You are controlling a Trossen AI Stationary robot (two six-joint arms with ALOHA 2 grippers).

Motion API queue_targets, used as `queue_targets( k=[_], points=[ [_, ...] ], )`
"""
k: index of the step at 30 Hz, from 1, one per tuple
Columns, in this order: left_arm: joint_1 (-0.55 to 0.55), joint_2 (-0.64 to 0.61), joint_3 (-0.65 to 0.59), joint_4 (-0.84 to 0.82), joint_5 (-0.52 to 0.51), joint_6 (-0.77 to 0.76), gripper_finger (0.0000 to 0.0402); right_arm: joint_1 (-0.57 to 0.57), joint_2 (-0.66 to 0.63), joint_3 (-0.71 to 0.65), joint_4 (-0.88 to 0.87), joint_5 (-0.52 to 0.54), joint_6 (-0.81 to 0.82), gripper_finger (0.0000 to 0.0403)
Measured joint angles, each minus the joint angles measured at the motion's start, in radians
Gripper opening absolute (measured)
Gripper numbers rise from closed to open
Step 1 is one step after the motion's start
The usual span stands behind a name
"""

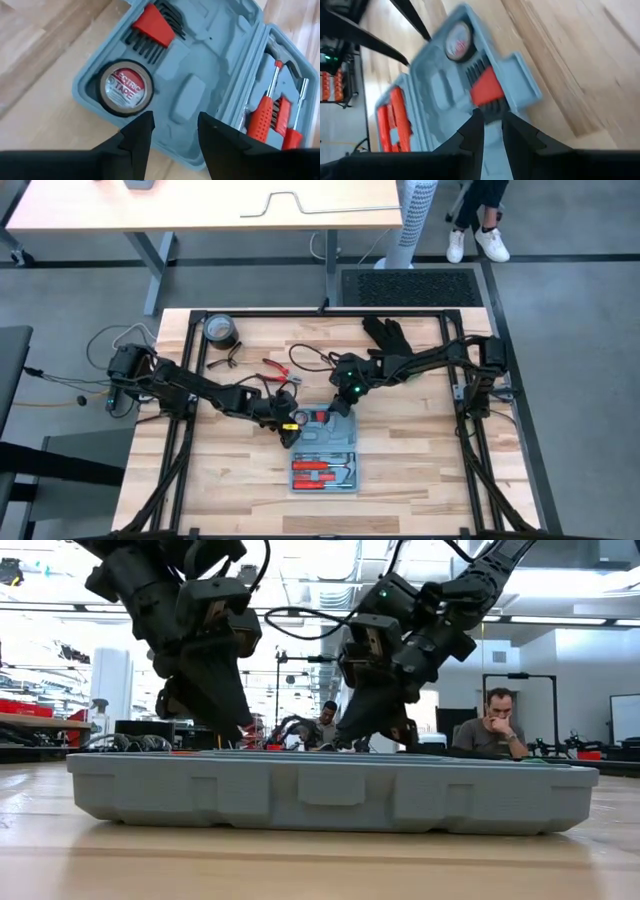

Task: Prefit tool cases
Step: Adjust the gray prefit tool case

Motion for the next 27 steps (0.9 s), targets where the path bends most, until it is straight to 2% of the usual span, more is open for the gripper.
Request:
queue_targets(
  k=[10,17,27],
  points=[
    [-0.055,0.0,0.0,0.005,-0.006,-0.078,0.015,0.002,0.0,0.0,0.047,0.0,-0.011,0.0077],
    [-0.111,0.0,-0.001,-0.056,-0.11,-0.139,0.015,0.002,0.0,0.0,0.04,0.0,-0.011,0.0077],
    [-0.146,0.0,-0.001,-0.046,-0.145,-0.184,0.015,0.002,0.0,0.0,0.039,0.0,-0.013,0.0077]
  ],
)
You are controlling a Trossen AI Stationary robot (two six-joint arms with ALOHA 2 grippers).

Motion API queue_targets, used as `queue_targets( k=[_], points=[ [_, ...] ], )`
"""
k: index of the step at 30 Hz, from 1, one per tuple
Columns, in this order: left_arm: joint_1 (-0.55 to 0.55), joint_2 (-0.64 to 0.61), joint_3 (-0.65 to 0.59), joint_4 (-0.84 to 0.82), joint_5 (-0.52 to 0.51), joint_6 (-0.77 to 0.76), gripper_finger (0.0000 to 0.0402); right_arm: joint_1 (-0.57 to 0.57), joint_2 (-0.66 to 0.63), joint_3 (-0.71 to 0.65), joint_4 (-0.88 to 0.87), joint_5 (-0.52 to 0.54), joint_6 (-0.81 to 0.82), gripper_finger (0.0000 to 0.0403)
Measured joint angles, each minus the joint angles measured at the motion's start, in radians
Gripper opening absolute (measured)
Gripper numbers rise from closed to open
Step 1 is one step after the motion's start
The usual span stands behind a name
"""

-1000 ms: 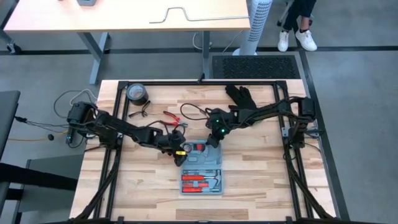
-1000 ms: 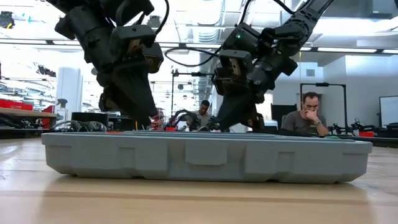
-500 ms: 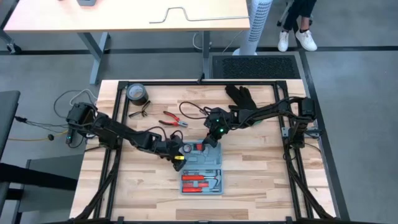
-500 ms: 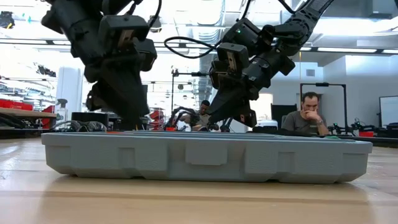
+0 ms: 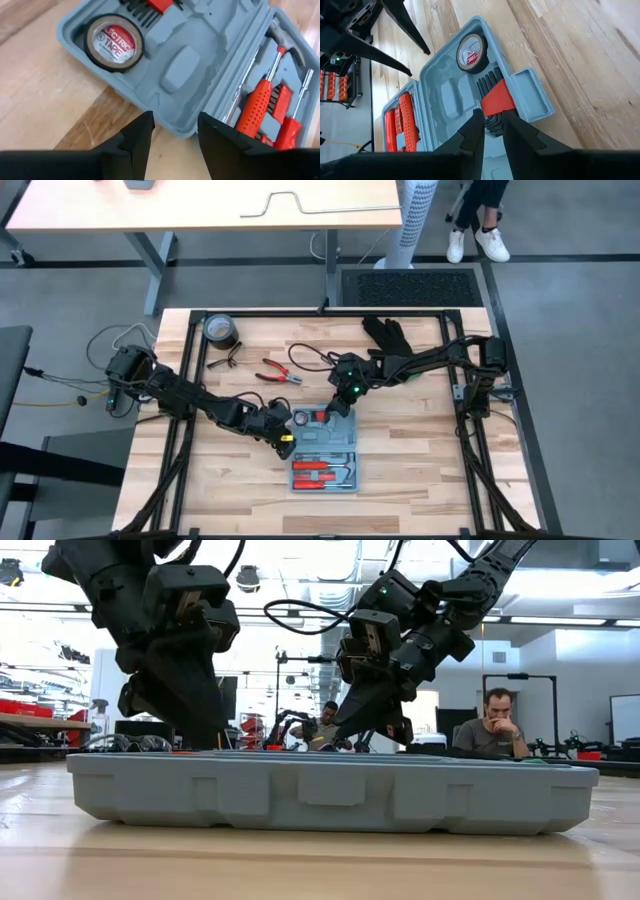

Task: Prefit tool cases
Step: Adjust the gray prefit tool case

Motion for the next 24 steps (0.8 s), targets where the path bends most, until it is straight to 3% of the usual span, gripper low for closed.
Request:
queue_targets(
  k=[24],
  points=[
    [0.008,0.034,0.0,0.002,-0.008,-0.086,0.015,0.0,-0.001,0.0,-0.053,-0.001,0.006,0.0077]
  ],
)
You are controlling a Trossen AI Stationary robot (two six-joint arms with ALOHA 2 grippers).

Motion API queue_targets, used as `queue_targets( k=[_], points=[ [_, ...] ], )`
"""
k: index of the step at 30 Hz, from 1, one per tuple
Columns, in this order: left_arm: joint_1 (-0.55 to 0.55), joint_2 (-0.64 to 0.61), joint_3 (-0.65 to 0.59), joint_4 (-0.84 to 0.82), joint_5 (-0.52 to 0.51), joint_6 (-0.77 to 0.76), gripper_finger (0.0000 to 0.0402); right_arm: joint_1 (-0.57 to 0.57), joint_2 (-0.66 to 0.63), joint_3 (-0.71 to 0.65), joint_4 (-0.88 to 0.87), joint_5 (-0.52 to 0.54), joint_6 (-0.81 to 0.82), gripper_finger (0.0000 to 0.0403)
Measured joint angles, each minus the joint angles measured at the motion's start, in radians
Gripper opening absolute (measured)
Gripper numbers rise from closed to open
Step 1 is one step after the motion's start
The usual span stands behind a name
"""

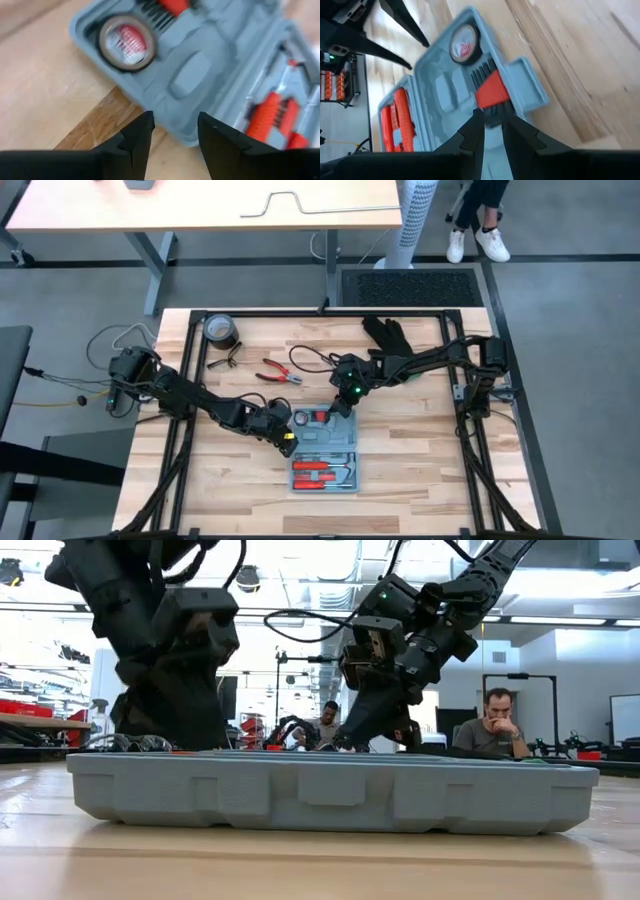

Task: Prefit tool cases
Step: Adjust the gray prefit tool case

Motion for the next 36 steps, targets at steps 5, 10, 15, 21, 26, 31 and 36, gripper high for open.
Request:
queue_targets(
  k=[5,10,15,21,26,31,36],
  points=[
    [0.019,0.092,-0.001,0.102,0.059,-0.009,0.015,0.008,0.0,-0.001,-0.026,0.0,-0.01,0.0077],
    [0.028,0.14,0.001,0.179,0.078,-0.026,0.015,0.006,0.0,-0.001,-0.048,0.0,-0.005,0.0077],
    [0.028,0.144,0.002,0.191,0.085,-0.033,0.015,0.006,0.0,0.0,-0.101,-0.012,-0.006,0.0077],
    [0.028,0.144,0.002,0.189,0.084,-0.044,0.015,0.023,-0.001,0.0,-0.12,-0.053,-0.003,0.0077],
    [0.028,0.145,0.002,0.185,0.084,-0.048,0.015,0.036,-0.001,0.0,-0.145,-0.046,-0.002,0.0077],
    [0.028,0.145,0.002,0.185,0.082,-0.052,0.015,0.019,-0.002,0.0,-0.155,-0.02,-0.024,0.0077],
    [0.028,0.146,0.001,0.184,0.08,-0.053,0.015,-0.058,-0.037,-0.003,-0.158,-0.016,-0.013,0.0077]
  ],
)
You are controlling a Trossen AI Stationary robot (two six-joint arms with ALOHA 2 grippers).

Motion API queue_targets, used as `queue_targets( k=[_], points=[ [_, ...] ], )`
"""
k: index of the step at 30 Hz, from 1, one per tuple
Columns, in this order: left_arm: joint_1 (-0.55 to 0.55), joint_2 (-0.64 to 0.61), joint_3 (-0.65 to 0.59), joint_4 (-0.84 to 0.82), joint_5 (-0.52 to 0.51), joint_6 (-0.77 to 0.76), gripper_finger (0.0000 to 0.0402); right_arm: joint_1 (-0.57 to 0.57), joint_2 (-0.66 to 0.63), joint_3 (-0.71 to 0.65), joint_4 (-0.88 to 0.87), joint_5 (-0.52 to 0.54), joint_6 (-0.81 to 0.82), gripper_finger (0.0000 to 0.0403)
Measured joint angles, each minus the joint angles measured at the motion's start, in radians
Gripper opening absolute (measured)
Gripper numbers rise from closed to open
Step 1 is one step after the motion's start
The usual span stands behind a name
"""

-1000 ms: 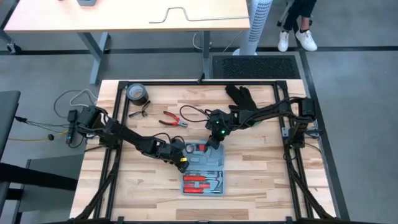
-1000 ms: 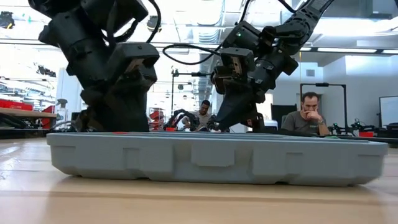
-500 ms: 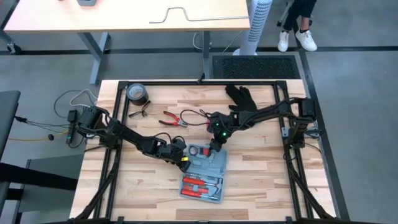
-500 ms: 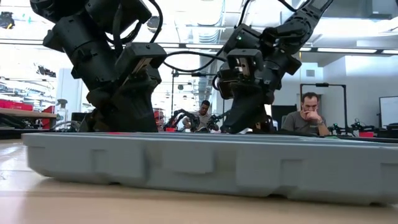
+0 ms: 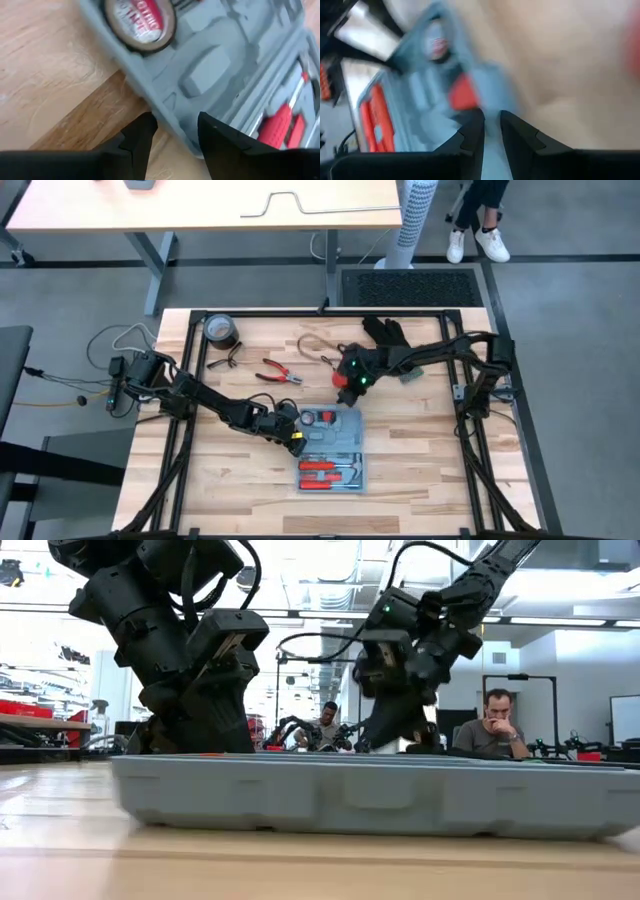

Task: Prefit tool cases
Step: Adjust the gray prefit tool case

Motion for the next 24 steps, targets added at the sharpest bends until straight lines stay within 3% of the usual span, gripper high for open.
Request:
queue_targets(
  k=[10,15,24],
  points=[
    [0.0,0.001,-0.001,0.004,-0.013,0.0,0.015,0.069,-0.109,0.002,-0.075,-0.004,0.051,0.0077],
    [0.0,0.001,-0.002,0.014,-0.014,-0.002,0.015,0.11,-0.019,0.002,-0.035,0.012,0.07,0.0077],
    [0.001,0.002,-0.002,0.02,-0.017,-0.01,0.015,0.072,0.067,0.002,0.073,0.004,0.108,0.0077]
  ],
)
